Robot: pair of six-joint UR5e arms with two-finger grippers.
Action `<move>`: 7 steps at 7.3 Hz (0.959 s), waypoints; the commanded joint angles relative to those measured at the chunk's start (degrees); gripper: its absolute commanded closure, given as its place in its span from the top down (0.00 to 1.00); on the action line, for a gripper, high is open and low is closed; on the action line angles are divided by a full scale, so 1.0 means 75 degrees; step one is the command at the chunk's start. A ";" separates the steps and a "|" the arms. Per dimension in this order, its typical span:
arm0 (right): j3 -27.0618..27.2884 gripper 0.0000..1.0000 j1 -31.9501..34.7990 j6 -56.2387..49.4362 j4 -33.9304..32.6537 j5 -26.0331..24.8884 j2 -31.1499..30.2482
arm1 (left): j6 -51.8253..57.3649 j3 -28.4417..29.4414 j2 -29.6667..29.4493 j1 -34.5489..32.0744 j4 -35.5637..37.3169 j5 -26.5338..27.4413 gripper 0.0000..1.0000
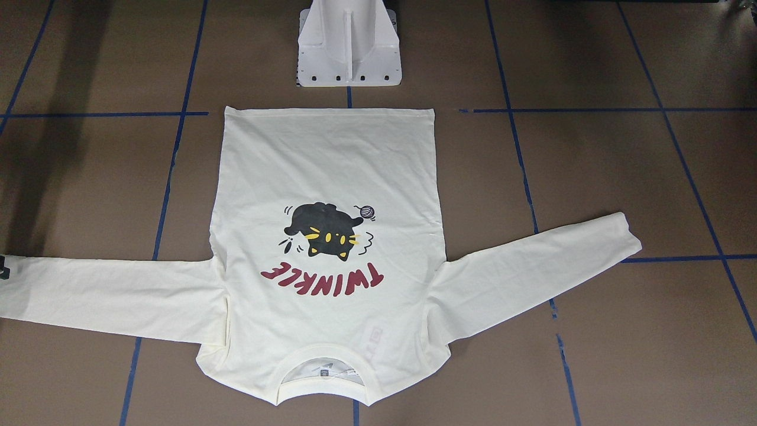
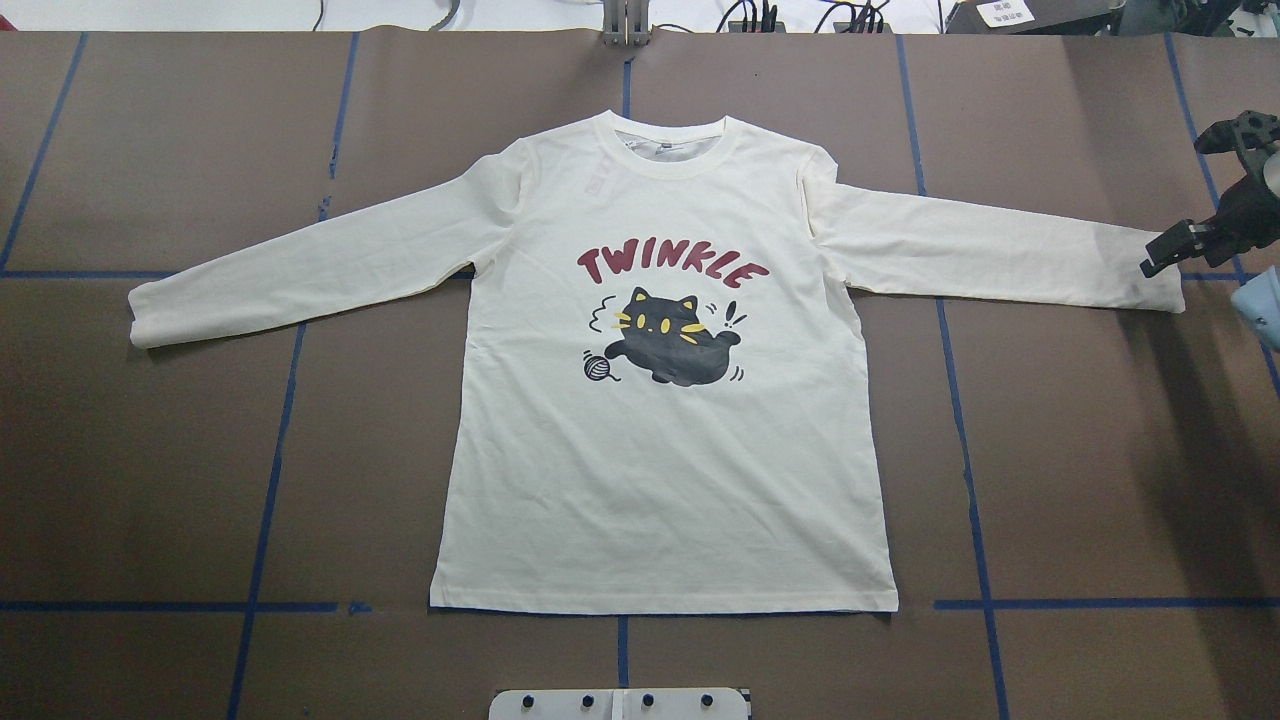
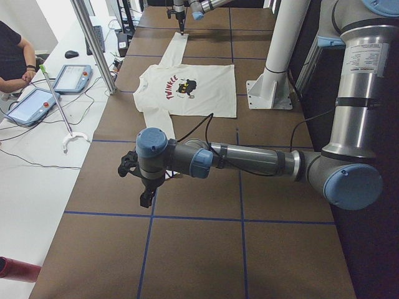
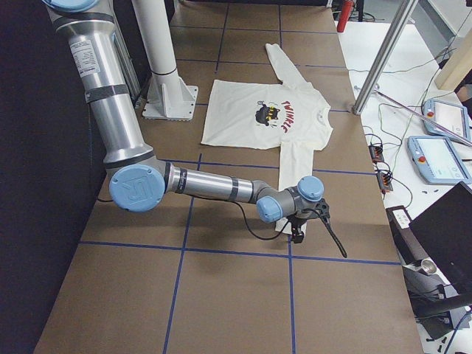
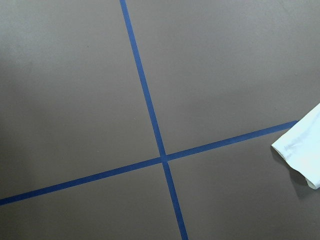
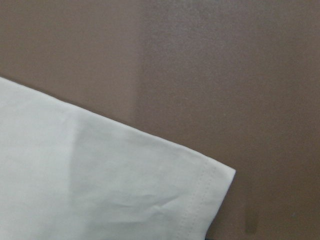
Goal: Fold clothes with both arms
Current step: 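Move the right gripper to the cuff of the sleeve nearest it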
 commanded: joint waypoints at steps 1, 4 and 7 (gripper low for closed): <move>-0.0153 1.00 -0.0011 -0.0001 -0.0011 -0.0008 0.0046 | 0.0004 -0.0002 -0.0001 0.0000 0.0000 0.0000 1.00; -0.0213 0.71 -0.0011 0.0010 -0.0034 -0.0020 0.0093 | 0.0028 0.0009 -0.0001 0.0000 0.0000 0.0000 1.00; -0.0201 0.15 -0.0011 0.0010 -0.0046 -0.0020 0.0128 | 0.0039 0.0021 -0.0001 0.0000 0.0000 0.0000 1.00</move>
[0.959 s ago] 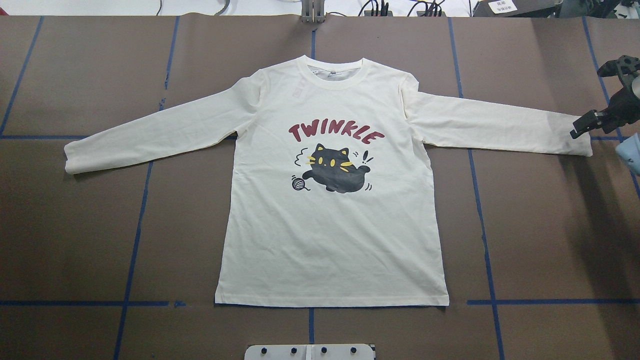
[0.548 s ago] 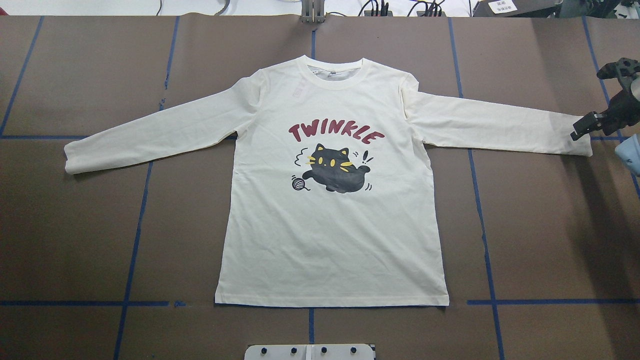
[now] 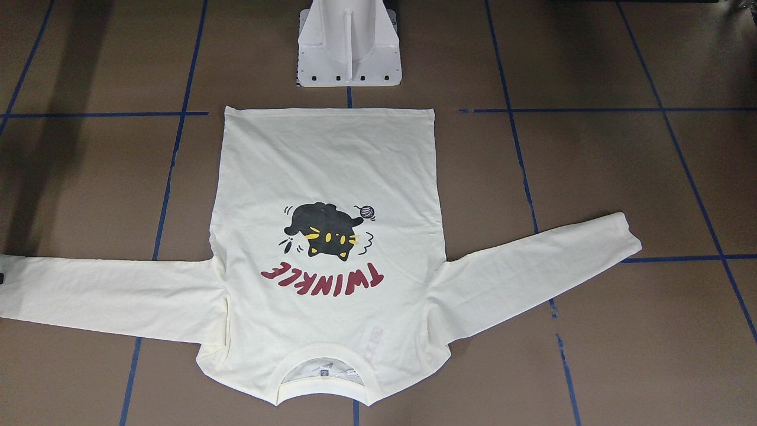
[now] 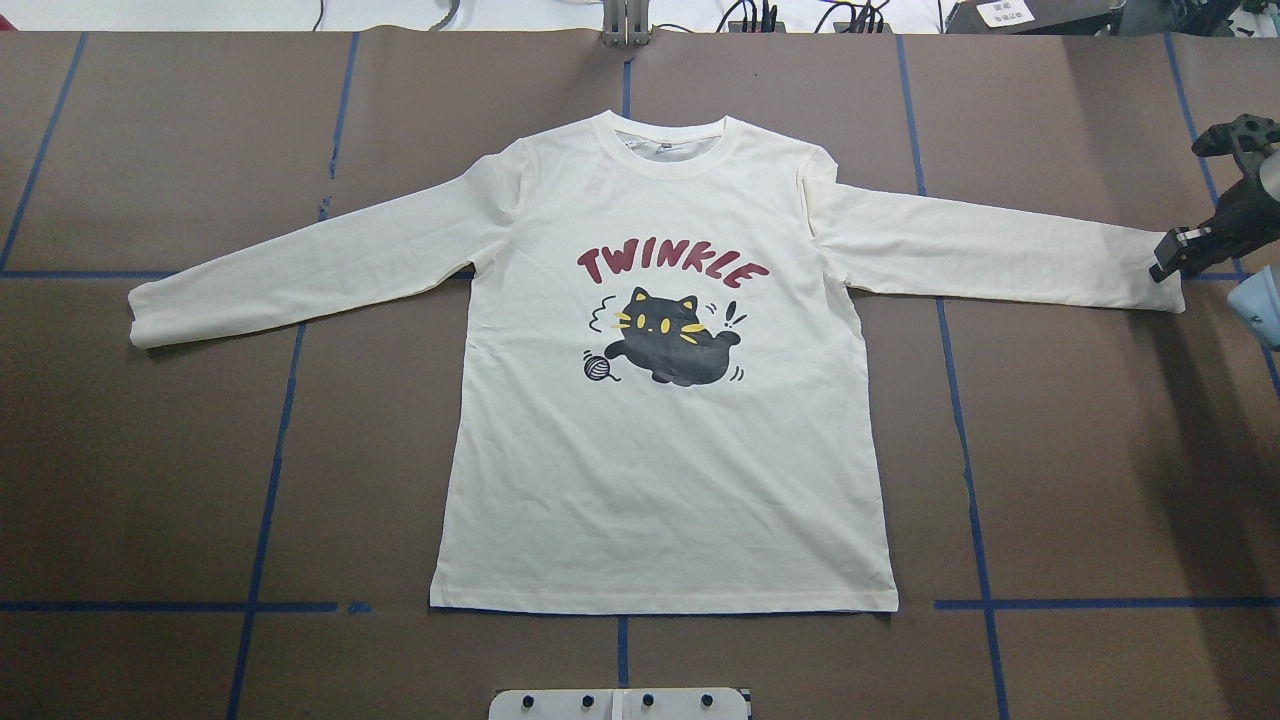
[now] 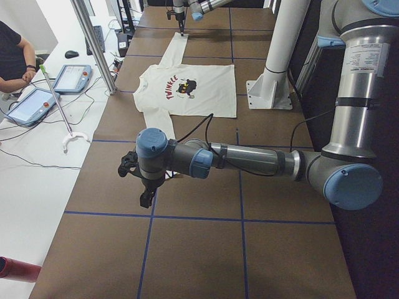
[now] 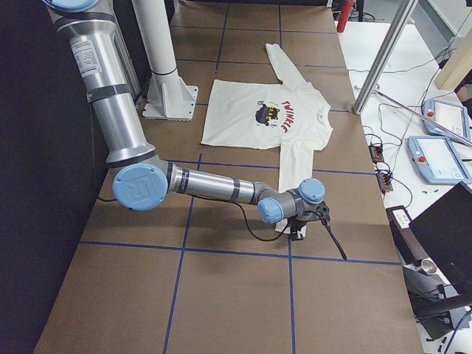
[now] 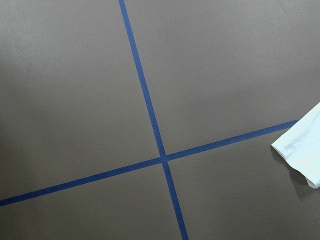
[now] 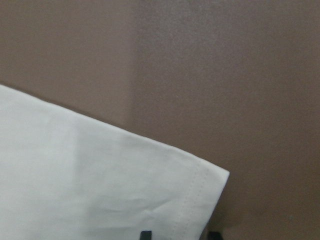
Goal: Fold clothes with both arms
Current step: 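Move the right gripper to the cuff of the sleeve nearest it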
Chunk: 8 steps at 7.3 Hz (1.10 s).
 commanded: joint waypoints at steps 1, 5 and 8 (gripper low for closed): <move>0.0020 0.10 0.0000 0.0000 -0.0005 0.0012 0.0036 | 0.0002 0.0003 0.0000 0.0000 0.0000 0.0000 1.00; 0.0567 0.00 0.0047 0.0291 0.0006 0.0221 0.0153 | -0.0045 -0.0020 0.0000 0.0000 0.0000 0.0000 1.00; 0.2264 0.00 -0.0023 0.2744 0.0030 0.1063 0.0223 | -0.0045 -0.0021 -0.0012 0.0000 0.0000 0.0000 1.00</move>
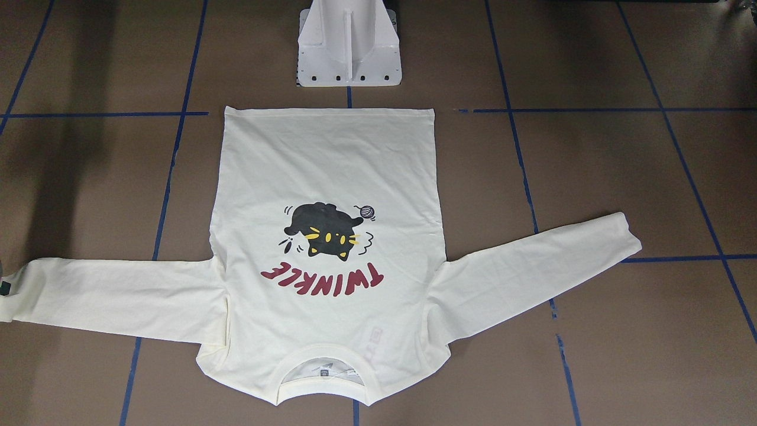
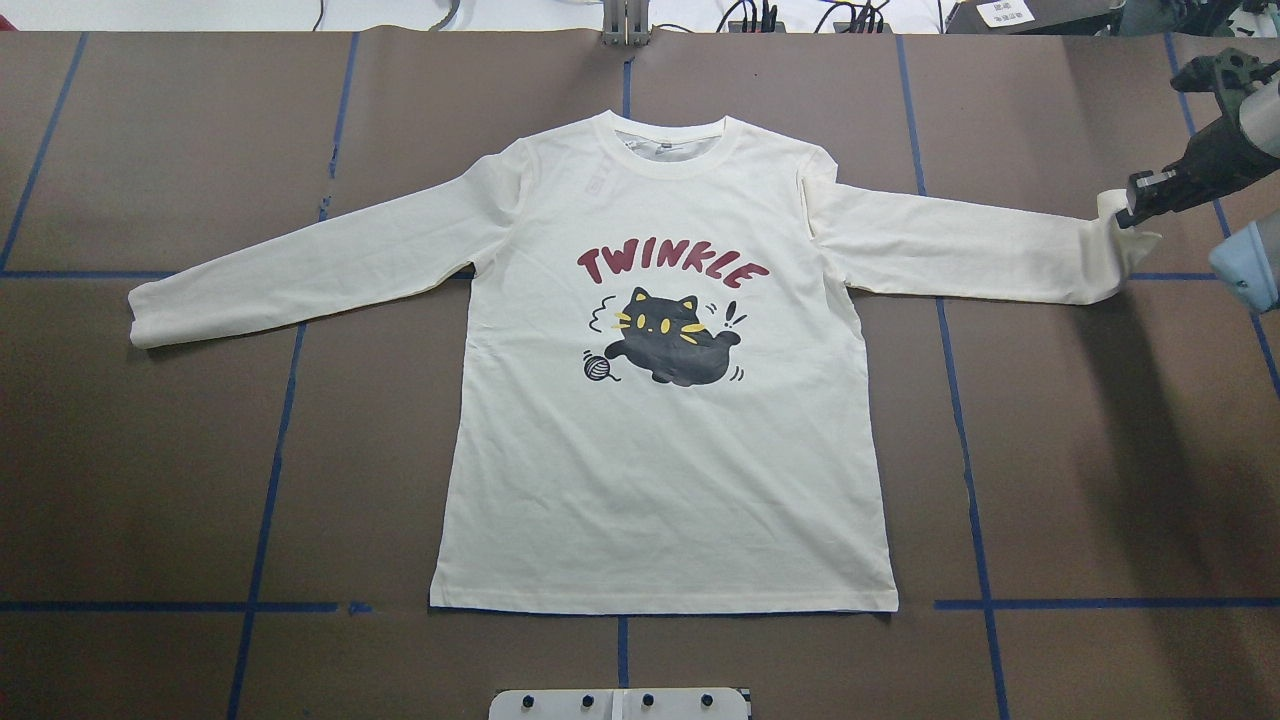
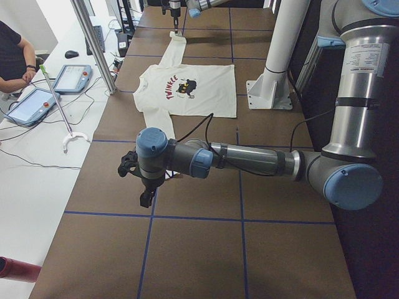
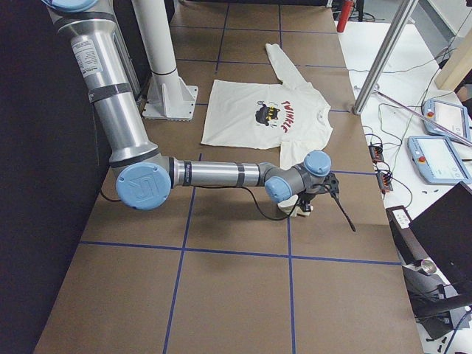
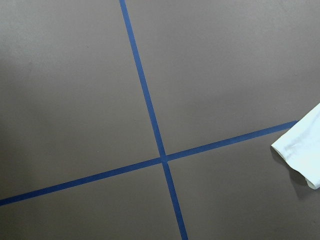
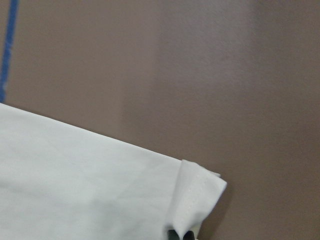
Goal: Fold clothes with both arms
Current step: 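Grasp the sleeve cuff with the right gripper and fold it across the shirt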
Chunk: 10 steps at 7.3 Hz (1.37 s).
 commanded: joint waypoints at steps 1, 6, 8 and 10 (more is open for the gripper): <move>0.1190 0.00 -0.0330 0.2477 0.0025 0.0480 0.0506 | -0.0001 -0.0001 -0.0020 0.0000 0.0000 0.0012 1.00; 0.1254 0.00 -0.2169 0.6542 0.0025 -0.1297 0.3973 | 0.0046 0.0092 0.0003 0.0000 0.0000 0.0023 1.00; 0.1335 0.00 -0.3594 0.7024 0.0048 -0.2896 0.4702 | 0.0023 0.0104 0.0027 0.0000 0.0000 0.0035 1.00; 0.1569 0.00 -0.4793 0.7574 0.0665 -0.3923 0.4718 | 0.0023 0.0128 0.0027 0.0000 0.0000 0.0035 1.00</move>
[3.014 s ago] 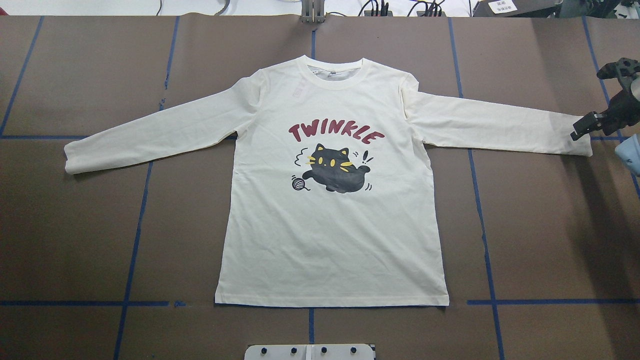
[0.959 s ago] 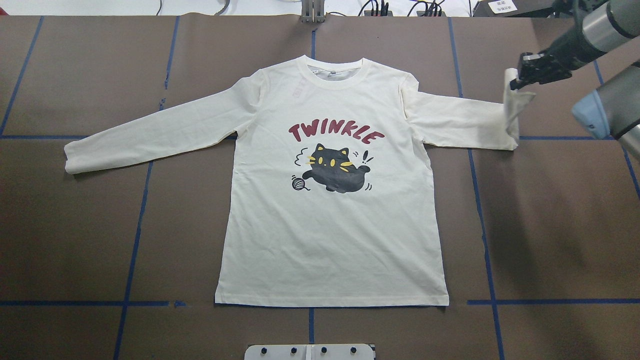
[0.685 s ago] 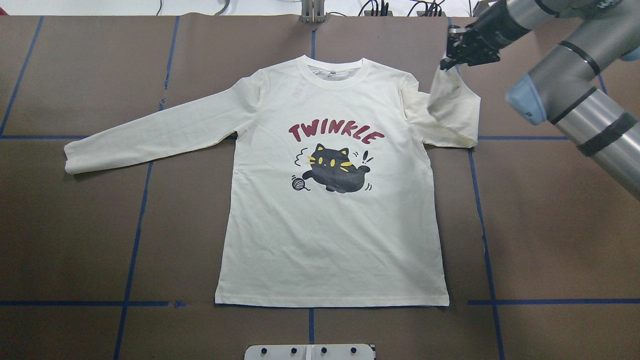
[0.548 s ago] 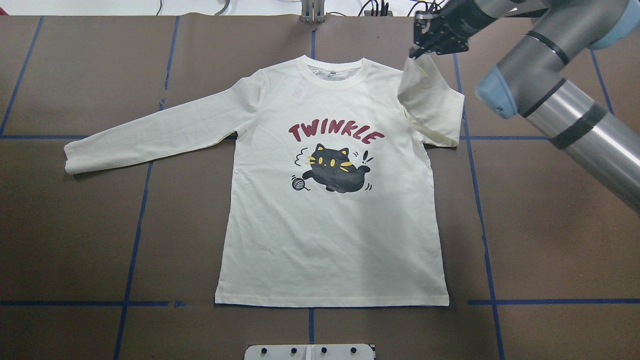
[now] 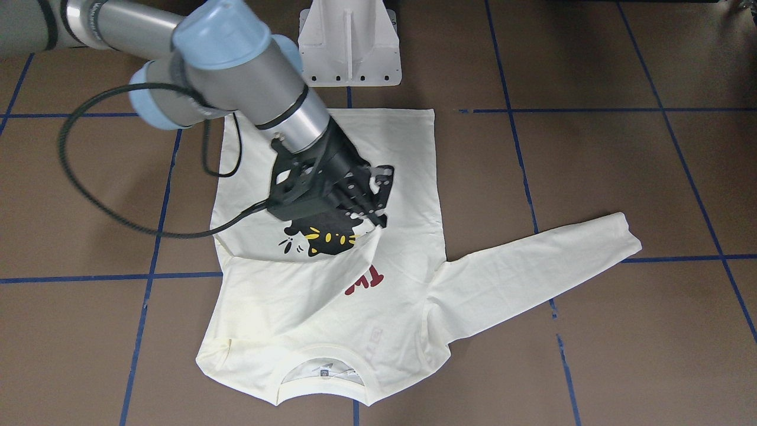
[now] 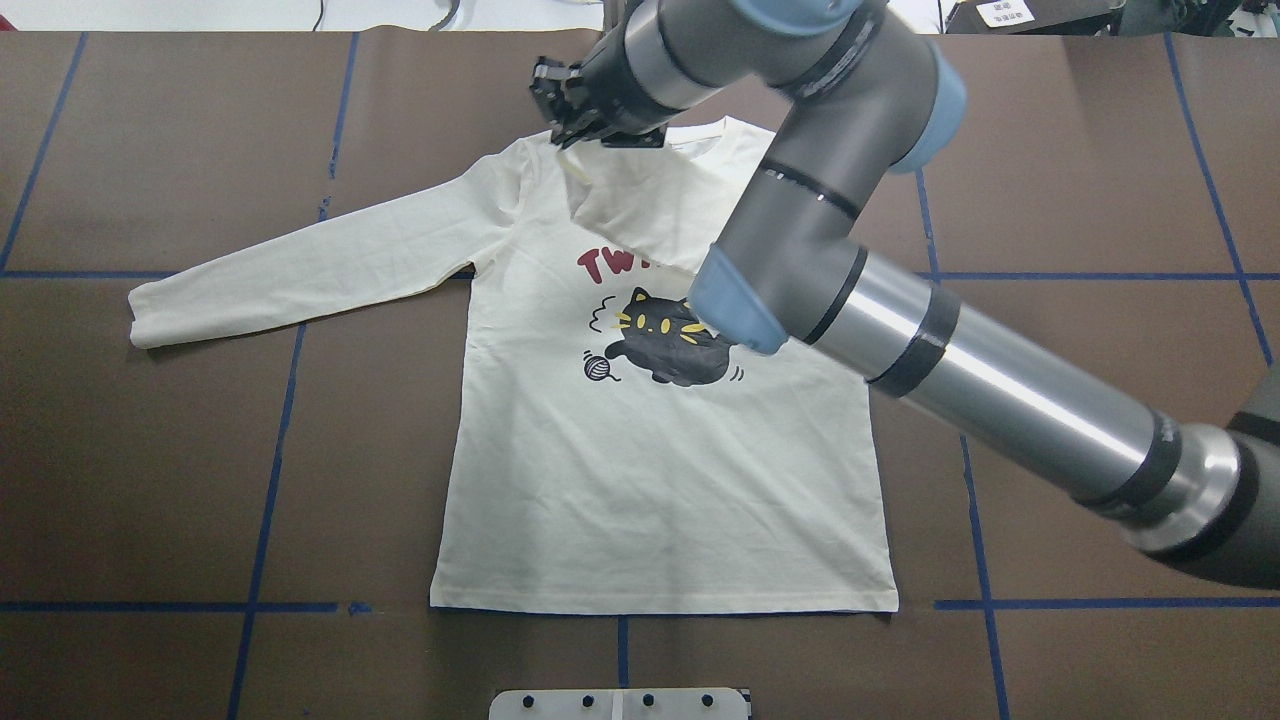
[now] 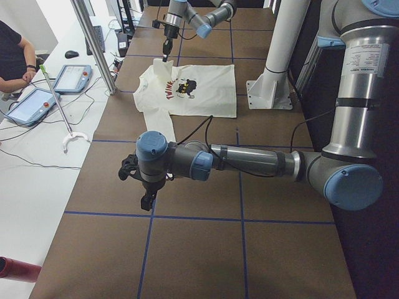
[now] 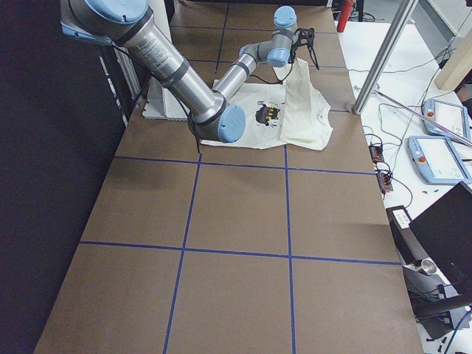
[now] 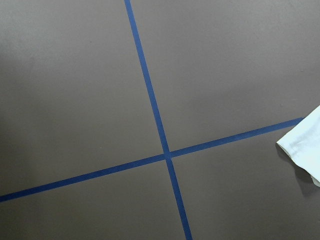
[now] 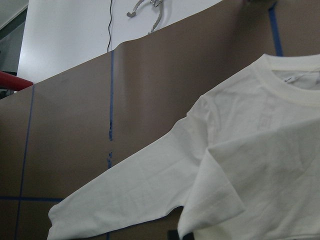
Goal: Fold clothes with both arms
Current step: 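Grasp the sleeve cuff with the right gripper and fold it across the shirt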
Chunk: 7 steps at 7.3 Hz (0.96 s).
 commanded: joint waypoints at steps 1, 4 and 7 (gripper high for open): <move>0.0105 0.00 -0.0911 0.0411 0.0417 -0.0806 -0.0066 | -0.0036 0.0038 -0.0020 0.0002 0.0000 0.0002 1.00; -0.0337 0.00 -0.1170 0.0364 0.0745 -0.1229 -0.0302 | -0.0037 0.0038 -0.0032 0.0002 0.0000 0.0002 1.00; -0.1673 0.87 -0.1743 0.0295 0.0745 -0.1907 0.0832 | -0.0037 0.0038 -0.0091 0.0002 0.0000 0.0013 1.00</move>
